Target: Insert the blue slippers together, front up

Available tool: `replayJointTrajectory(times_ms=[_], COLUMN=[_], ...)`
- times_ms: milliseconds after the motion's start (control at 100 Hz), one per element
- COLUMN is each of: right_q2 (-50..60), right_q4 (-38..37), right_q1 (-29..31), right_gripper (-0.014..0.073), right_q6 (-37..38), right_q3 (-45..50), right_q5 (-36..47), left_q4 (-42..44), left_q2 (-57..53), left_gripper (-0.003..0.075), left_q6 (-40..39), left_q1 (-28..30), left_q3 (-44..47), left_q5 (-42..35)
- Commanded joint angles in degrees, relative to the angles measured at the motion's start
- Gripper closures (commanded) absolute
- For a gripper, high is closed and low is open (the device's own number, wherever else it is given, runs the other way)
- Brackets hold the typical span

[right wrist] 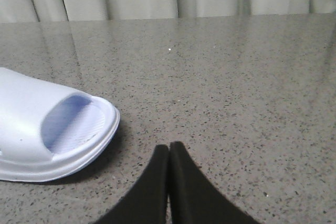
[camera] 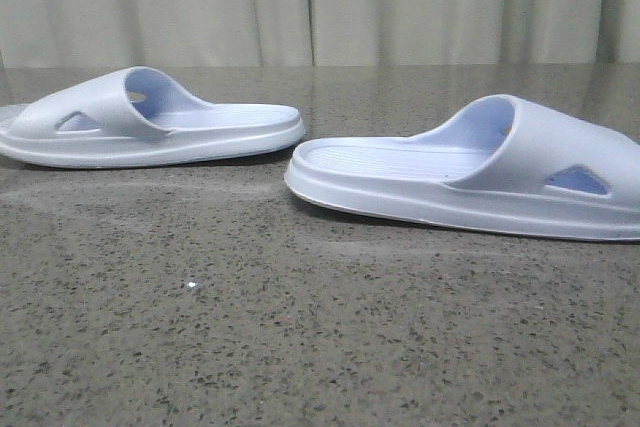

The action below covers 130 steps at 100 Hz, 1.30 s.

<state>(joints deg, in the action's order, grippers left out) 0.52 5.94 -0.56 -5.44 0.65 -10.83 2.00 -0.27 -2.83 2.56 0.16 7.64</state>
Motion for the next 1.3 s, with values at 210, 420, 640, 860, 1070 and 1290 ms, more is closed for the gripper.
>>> replayJointTrajectory(times_ms=[210,420,640,860,1070,1290], right_q2=[0.8,0.8,0.8,0.8,0.8,0.8], right_q4=[-0.5,-0.6,-0.6,-0.6,-0.2,11.5], right_q1=[0.4,0.4,0.4,0.4,0.4,0.4], right_gripper=[0.0673,0.0673,0.0673,0.0673,0.0673,0.0673], right_q6=[-0.3,-0.4,-0.4,-0.4,-0.4,-0.4], right_q3=[1.2,1.2,1.2,1.2,1.2,1.2], right_q5=[4.8,4.8,5.3,13.4,16.8,16.6], left_q4=[0.1,0.1,0.1,-0.2,-8.1,-15.6], left_q2=[-1.6,-1.6,-1.6,-1.6,-1.6,-1.6], left_gripper=[0.0705,0.0705,0.0705,0.0705,0.0705,0.0705], left_q6=[0.1,0.1,0.1,0.1,0.1,0.1], left_q1=[0.1,0.1,0.1,0.1,0.1,0.1], left_q3=[0.5,0.5,0.5,0.5,0.5,0.5], left_q5=[-4.9,-4.9,-4.9,-5.2,-7.2,-8.1])
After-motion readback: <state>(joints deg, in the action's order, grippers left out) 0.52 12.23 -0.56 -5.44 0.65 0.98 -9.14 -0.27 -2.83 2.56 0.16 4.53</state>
